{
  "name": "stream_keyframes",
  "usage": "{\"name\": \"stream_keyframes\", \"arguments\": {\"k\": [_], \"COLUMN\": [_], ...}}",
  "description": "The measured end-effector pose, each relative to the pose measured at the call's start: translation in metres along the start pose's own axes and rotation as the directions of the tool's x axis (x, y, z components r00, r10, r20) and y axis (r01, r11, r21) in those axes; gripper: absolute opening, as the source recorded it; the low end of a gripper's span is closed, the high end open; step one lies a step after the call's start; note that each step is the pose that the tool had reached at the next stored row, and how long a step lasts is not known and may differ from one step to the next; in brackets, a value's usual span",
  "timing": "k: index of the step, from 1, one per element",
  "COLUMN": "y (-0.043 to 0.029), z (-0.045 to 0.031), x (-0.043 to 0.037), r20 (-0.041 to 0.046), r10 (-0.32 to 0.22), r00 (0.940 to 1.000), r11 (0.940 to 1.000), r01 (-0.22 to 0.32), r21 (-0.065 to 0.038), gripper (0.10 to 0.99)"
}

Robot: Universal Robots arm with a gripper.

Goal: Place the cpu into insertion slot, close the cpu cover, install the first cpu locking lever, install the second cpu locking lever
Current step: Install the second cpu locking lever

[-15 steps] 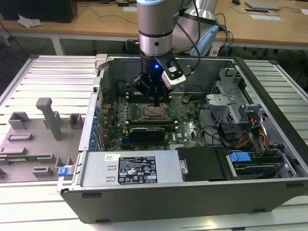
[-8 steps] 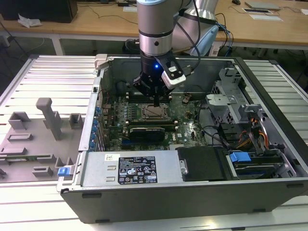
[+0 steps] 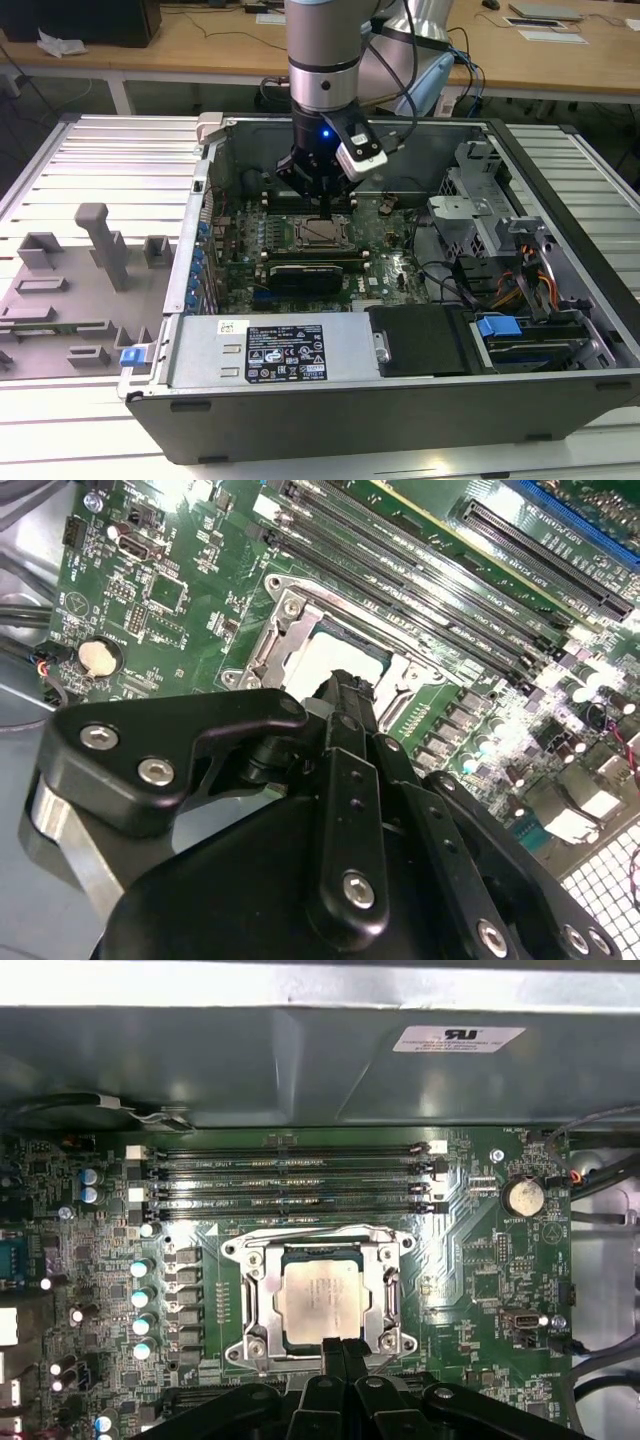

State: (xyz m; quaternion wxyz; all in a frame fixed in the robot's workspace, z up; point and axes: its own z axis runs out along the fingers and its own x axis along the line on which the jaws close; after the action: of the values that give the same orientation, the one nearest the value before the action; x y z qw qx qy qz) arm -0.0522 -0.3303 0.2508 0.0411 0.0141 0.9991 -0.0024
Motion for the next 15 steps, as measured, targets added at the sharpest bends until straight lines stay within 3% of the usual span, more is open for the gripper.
{"name": "stream_keyframes", "arguments": {"k": [3, 5, 8, 10, 12, 15], "y": [-0.0054, -0.0155, -0.0249, -0.0322, -0.0348, -0.038], "z": [0.0, -0.0002, -0.0002, 0.001, 0.0016, 0.002], "x": [0.0017, 0.0043, 0.0059, 0.0061, 0.0061, 0.006], "r20": [-0.0001, -0.0005, -0.0008, -0.0015, -0.0023, -0.0045], "r10": [0.0, 0.0, 0.0, 0.001, 0.002, 0.007], "r00": [1.0, 1.0, 1.0, 1.0, 1.0, 1.0], "r11": [1.0, 1.0, 1.0, 1.0, 0.9997, 0.9963], "r01": [0.0, 0.0, 0.0, -0.001, -0.002, -0.007], "r21": [0.0, 0.0, 0.0, -0.007, -0.025, -0.085], "gripper": [0.106, 0.106, 0.106, 0.106, 0.106, 0.106]}}
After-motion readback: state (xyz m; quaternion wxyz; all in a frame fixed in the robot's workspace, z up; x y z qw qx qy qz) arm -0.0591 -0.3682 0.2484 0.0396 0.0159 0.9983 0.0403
